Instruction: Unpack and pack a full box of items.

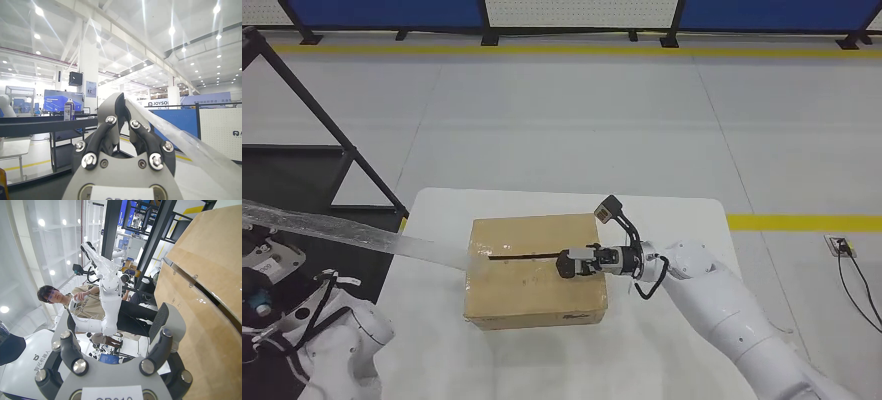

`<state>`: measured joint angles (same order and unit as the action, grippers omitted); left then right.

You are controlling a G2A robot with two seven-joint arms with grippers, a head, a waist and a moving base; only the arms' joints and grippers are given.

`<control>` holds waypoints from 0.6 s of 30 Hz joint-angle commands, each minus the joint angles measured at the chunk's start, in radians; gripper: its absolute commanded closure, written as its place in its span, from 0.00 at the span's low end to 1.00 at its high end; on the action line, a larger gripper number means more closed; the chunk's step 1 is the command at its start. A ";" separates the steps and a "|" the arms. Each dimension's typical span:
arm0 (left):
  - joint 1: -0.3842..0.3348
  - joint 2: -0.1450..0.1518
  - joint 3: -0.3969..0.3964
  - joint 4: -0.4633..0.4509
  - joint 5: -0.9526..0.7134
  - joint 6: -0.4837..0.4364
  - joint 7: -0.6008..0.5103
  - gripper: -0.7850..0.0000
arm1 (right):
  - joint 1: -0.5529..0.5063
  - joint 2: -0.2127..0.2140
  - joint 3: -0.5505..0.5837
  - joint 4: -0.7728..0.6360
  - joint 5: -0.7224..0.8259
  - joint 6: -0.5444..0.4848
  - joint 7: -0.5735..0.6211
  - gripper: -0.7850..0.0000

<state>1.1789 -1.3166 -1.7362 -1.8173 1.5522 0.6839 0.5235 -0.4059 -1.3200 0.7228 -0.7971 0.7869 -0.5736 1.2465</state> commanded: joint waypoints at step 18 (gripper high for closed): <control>-0.028 -0.030 0.167 -0.032 0.015 0.049 0.049 1.00 | -0.023 0.000 0.005 -0.036 0.004 0.008 -0.019 0.00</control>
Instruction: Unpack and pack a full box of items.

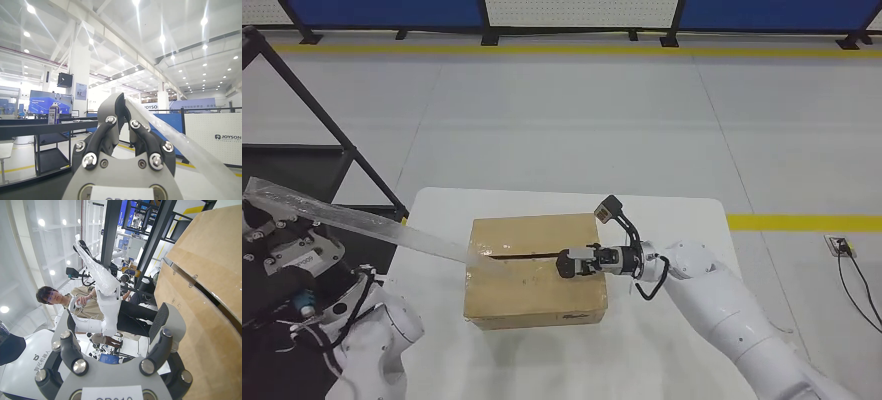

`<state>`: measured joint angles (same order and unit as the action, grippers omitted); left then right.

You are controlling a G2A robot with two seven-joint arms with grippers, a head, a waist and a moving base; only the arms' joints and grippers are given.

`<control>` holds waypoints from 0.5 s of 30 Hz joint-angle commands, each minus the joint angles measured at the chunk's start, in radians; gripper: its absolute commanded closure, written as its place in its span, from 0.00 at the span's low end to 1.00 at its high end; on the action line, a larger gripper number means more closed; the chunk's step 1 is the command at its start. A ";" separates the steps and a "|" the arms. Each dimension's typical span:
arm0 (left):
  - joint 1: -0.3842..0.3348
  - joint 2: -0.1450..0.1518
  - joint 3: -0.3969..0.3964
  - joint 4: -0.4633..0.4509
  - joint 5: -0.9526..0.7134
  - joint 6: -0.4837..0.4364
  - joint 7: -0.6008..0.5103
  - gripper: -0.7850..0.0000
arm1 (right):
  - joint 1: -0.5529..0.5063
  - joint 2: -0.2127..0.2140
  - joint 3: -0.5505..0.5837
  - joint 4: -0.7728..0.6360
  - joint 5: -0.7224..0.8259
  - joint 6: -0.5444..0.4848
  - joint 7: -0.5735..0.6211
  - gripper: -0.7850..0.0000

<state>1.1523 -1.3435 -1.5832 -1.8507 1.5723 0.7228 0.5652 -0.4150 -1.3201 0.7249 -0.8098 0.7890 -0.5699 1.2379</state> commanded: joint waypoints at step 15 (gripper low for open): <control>-0.043 -0.042 0.153 0.061 -0.030 0.077 0.139 1.00 | -0.107 0.003 0.086 -0.105 0.120 0.069 0.081 0.00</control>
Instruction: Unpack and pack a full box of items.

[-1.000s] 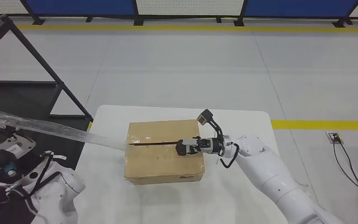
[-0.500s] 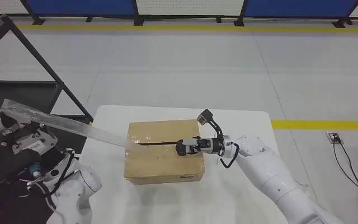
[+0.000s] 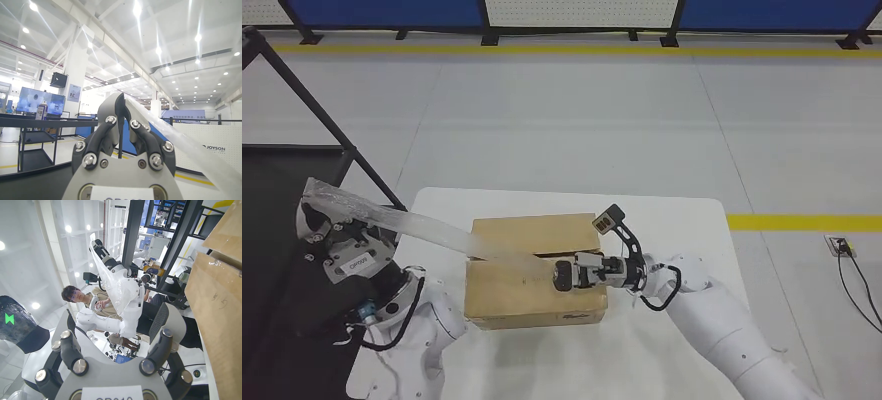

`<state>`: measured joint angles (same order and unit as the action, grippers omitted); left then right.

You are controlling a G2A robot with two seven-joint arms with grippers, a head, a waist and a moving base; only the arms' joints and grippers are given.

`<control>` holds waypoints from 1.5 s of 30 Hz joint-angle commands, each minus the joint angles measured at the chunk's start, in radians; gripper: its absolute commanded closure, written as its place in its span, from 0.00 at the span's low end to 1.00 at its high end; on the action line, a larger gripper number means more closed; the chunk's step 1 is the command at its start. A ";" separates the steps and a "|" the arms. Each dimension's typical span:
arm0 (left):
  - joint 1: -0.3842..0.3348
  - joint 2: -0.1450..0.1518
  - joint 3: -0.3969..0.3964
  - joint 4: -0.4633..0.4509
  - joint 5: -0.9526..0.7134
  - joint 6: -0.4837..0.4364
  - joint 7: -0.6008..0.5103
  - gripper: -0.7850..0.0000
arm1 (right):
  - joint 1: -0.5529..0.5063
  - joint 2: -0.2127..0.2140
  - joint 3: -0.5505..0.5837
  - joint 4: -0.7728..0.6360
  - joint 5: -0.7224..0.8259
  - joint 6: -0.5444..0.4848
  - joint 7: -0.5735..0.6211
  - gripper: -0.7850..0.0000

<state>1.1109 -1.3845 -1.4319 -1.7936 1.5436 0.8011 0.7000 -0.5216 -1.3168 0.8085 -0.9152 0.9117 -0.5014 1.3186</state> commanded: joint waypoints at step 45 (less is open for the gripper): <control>-0.001 -0.041 -0.035 0.125 0.173 -0.025 0.028 1.00 | 0.008 0.029 0.140 -0.093 -0.521 0.038 -0.227 1.00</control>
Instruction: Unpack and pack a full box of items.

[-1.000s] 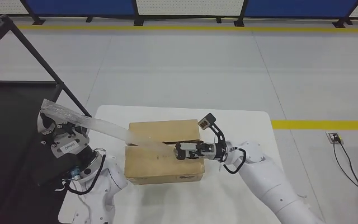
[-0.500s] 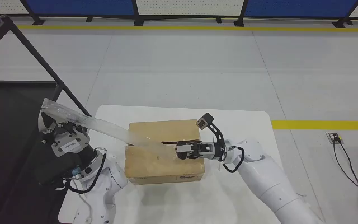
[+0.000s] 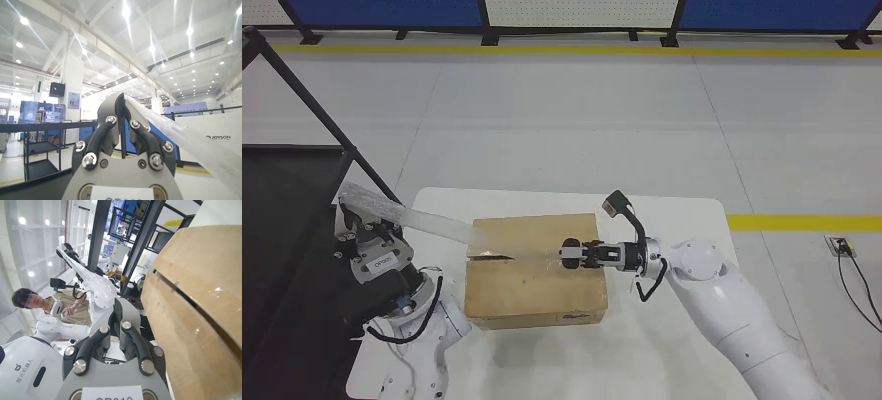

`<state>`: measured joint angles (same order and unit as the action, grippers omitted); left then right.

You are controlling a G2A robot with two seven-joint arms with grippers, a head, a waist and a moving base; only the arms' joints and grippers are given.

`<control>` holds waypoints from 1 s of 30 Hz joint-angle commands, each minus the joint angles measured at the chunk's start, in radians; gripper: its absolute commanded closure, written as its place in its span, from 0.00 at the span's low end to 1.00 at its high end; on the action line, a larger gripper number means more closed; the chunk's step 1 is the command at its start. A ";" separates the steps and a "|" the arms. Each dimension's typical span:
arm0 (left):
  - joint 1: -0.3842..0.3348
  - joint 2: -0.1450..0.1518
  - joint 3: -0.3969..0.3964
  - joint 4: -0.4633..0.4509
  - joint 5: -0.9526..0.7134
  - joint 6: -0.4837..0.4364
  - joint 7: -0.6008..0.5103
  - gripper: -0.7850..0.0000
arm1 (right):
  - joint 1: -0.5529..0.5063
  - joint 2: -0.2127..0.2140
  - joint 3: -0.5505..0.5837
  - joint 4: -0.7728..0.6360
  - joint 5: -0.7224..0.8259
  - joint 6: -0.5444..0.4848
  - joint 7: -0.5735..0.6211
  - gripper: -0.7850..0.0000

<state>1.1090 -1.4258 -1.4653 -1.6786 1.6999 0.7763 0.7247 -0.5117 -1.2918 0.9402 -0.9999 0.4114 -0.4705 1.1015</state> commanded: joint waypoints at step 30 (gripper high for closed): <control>0.027 0.007 -0.063 0.132 0.222 0.015 -0.089 1.00 | -0.066 0.069 0.121 -0.179 -0.267 0.290 -0.072 1.00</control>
<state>1.1351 -1.4197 -1.5232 -1.5450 1.9092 0.7945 0.6464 -0.5787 -1.2240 1.0665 -1.1720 0.1772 -0.1964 1.0437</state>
